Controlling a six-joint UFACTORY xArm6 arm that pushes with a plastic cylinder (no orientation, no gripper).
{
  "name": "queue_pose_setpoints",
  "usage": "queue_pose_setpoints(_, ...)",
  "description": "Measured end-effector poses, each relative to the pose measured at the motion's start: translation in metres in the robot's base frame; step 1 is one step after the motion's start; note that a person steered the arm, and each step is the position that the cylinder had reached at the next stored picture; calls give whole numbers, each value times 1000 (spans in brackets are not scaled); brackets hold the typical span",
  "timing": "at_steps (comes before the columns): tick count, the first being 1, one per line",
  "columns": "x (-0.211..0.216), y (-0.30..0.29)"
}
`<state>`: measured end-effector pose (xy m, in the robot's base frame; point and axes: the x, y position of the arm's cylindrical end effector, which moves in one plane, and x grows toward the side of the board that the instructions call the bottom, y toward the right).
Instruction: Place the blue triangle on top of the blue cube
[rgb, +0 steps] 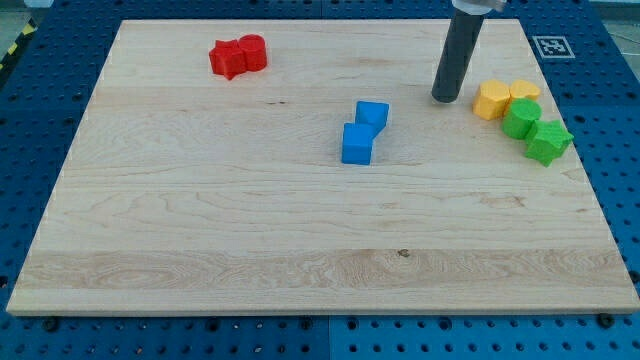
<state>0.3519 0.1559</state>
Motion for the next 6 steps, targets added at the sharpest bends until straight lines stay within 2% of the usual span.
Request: queue_pose_setpoints(6,39,0)
